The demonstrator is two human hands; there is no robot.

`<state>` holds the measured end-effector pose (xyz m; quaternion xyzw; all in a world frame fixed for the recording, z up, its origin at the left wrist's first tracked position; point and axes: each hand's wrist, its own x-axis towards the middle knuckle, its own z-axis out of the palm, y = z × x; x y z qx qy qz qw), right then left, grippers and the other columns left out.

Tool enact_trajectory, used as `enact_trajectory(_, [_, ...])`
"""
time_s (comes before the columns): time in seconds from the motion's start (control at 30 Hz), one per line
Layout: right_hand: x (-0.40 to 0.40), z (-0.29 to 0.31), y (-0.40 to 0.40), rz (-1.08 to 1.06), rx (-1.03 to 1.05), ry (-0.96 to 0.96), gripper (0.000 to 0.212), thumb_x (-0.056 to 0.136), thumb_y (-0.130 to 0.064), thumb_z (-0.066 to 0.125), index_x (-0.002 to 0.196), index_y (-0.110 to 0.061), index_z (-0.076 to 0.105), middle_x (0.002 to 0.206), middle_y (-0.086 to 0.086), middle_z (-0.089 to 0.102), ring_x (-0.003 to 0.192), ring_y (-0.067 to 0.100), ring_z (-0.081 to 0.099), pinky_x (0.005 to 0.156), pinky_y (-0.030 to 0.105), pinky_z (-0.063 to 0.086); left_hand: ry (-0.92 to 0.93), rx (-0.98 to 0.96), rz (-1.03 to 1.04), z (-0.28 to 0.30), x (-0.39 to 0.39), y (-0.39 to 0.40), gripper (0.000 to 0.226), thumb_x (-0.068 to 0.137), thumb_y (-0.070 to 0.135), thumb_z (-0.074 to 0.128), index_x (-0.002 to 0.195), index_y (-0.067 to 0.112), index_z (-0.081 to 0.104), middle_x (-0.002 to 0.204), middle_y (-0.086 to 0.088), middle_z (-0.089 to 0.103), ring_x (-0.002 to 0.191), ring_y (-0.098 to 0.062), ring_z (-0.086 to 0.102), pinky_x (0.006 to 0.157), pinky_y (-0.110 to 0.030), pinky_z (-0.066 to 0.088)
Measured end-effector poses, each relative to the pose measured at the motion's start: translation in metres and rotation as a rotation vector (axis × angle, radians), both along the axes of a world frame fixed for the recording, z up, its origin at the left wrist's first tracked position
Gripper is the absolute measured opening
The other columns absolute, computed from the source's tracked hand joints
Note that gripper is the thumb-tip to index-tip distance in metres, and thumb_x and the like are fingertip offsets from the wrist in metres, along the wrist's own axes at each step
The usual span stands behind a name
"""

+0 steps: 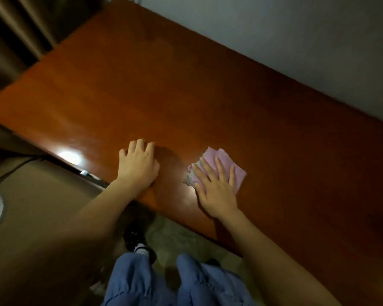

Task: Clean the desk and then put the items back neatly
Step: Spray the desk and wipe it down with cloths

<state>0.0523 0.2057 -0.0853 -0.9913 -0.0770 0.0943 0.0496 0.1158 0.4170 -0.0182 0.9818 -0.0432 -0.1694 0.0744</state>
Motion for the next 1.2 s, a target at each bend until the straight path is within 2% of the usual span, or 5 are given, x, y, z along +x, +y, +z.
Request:
enact_trajectory(0.17, [-0.051, 0.002, -0.135, -0.231, 0.039, 0.003, 0.060, 0.090, -0.056, 0.001, 0.147, -0.038, 0.007, 0.156, -0.012, 0.000, 0.142, 0.017, -0.018, 0.113, 0.052, -0.016, -0.026, 0.004, -0.172, 0.006, -0.027, -0.119, 0.050, 0.098, 0.034, 0.035, 0.145, 0.019, 0.027, 0.149, -0.007, 0.028, 0.140, -0.026, 0.022, 0.112, -0.046, 0.022])
enact_trajectory(0.27, [-0.079, 0.002, -0.202, -0.349, 0.061, -0.007, 0.065, 0.089, -0.057, 0.002, 0.149, -0.037, 0.019, 0.157, -0.012, 0.005, 0.142, 0.014, -0.017, 0.113, 0.051, -0.014, -0.038, 0.017, -0.257, 0.007, -0.044, -0.182, 0.049, 0.097, 0.034, 0.036, 0.144, 0.019, 0.030, 0.149, -0.007, 0.028, 0.140, -0.025, 0.023, 0.112, -0.045, 0.023])
enact_trajectory(0.6, [-0.175, 0.001, -0.349, -0.633, 0.072, -0.043, 0.063, 0.091, -0.053, 0.007, 0.149, -0.033, 0.025, 0.159, -0.005, 0.016, 0.146, 0.025, -0.003, 0.113, 0.055, -0.007, -0.020, 0.085, -0.490, 0.002, -0.097, -0.325, 0.049, 0.095, 0.034, 0.041, 0.141, 0.017, 0.033, 0.143, -0.007, 0.034, 0.133, -0.024, 0.030, 0.109, -0.042, 0.027])
enact_trajectory(0.87, [-0.236, 0.001, -0.388, -0.814, 0.091, -0.076, 0.066, 0.090, -0.053, 0.004, 0.149, -0.030, 0.024, 0.158, -0.003, 0.017, 0.147, 0.027, -0.001, 0.113, 0.058, 0.000, 0.004, 0.102, -0.626, 0.008, -0.141, -0.380, 0.053, 0.095, 0.034, 0.043, 0.144, 0.018, 0.029, 0.146, -0.006, 0.030, 0.136, -0.022, 0.026, 0.110, -0.042, 0.024])
enact_trajectory(1.2, [-0.276, -0.002, -0.351, -0.963, 0.096, -0.069, 0.061, 0.092, -0.051, 0.007, 0.149, -0.032, 0.019, 0.158, -0.003, 0.018, 0.146, 0.030, 0.004, 0.111, 0.060, -0.002, -0.044, 0.118, -0.718, 0.026, -0.146, -0.393, 0.054, 0.095, 0.033, 0.045, 0.144, 0.020, 0.028, 0.148, -0.006, 0.028, 0.138, -0.022, 0.023, 0.112, -0.043, 0.021])
